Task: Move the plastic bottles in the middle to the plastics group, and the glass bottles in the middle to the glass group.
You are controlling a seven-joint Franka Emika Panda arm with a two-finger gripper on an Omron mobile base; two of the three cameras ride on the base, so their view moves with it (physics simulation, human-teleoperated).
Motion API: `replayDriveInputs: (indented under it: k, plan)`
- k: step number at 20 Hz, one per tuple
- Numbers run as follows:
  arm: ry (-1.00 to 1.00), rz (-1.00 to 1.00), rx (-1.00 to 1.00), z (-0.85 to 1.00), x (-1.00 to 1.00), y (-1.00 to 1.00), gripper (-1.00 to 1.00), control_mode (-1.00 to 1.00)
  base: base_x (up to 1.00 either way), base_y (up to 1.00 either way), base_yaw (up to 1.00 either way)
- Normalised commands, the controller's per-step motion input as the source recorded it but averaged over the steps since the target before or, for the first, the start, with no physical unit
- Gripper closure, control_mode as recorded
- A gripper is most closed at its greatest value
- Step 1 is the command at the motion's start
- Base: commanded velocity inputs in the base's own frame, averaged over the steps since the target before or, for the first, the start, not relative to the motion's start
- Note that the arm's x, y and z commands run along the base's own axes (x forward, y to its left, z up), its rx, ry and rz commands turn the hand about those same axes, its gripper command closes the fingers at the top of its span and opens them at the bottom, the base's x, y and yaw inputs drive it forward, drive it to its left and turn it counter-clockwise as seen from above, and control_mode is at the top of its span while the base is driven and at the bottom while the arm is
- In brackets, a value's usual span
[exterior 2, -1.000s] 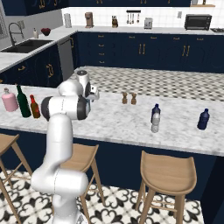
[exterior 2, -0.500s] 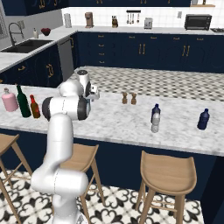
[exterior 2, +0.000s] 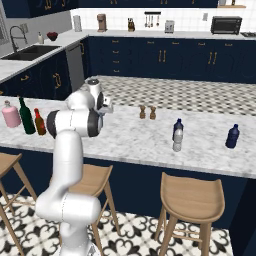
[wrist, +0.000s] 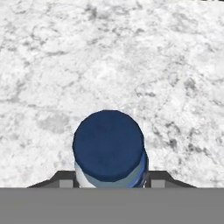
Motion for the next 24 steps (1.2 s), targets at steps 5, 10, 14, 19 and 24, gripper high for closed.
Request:
replayDriveInputs:
  k: [5,10,14,19,24]
  plan:
    - [-0.13,0.0,0.01,0.3,-0.79,-0.04,1.0,-1.0,0.0,0.0,0.0]
    - [-0.09,-0.04,0.0,0.26,-0.73,-0.3,1.0,-1.0,0.0,0.0,0.0]
    - [-0.01,-0.16,0.02,0.19,-0.56,-0.68,1.0,-1.0,0.0,0.0,0.0]
    - [0.04,-0.24,0.04,0.43,-0.22,-0.85,1.0,-1.0,0.0,0.0,0.0]
    - [0.18,-0.3,0.01,0.36,-0.01,-0.85,1.0,-1.0,0.0,0.0,0.0]
